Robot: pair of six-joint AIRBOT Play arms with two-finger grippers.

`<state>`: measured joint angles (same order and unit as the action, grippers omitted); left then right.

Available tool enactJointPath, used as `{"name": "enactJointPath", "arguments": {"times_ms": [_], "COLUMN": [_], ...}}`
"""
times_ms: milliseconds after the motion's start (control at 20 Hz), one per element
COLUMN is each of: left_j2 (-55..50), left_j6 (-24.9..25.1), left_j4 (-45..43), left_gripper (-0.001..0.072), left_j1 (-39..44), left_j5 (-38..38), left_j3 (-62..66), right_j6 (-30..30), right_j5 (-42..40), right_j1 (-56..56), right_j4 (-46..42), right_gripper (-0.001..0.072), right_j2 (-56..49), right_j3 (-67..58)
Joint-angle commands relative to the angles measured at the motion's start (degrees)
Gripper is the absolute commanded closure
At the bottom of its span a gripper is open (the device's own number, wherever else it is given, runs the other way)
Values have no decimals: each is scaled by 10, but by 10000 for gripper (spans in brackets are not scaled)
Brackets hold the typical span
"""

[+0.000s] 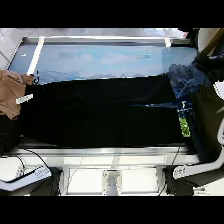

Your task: Fold the clothes and pants, and hang the long-sleeved shirts on hangers.

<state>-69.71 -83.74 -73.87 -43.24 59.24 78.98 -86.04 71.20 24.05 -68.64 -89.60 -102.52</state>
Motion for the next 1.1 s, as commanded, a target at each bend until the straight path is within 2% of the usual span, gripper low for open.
{"name": "enactJointPath", "arguments": {"times_ms": [0,150,300,400,550,600,700,850,1000,1050], "left_j2": [120,150,106,54,-29,-54,-96,-114,-113,-113], "left_j6": [-1,18,98,136,227,240,278,301,302,299], "left_j4": [-51,-10,85,127,238,270,316,323,323,319], "left_gripper": [120,121,121,121,121,122,161,162,170,196], "left_j1": [-101,-188,-239,-259,-265,-263,-258,-252,-248,-248], "left_j5": [78,86,105,105,100,89,70,38,31,39], "left_j3": [-131,-255,-311,-314,-314,-314,-313,-313,-313,-312], "right_j6": [60,94,101,101,101,101,101,94,87,86], "right_j5": [58,4,-35,-28,-37,-37,-28,-28,-29,-28], "right_j1": [28,47,49,48,48,48,48,48,49,49], "right_j4": [-19,20,47,59,100,116,145,160,159,159], "right_gripper": [336,336,336,336,336,336,336,336,337,337], "right_j2": [142,279,370,397,419,425,435,461,485,492], "right_j3": [153,359,480,497,496,496,496,496,496,496]}}
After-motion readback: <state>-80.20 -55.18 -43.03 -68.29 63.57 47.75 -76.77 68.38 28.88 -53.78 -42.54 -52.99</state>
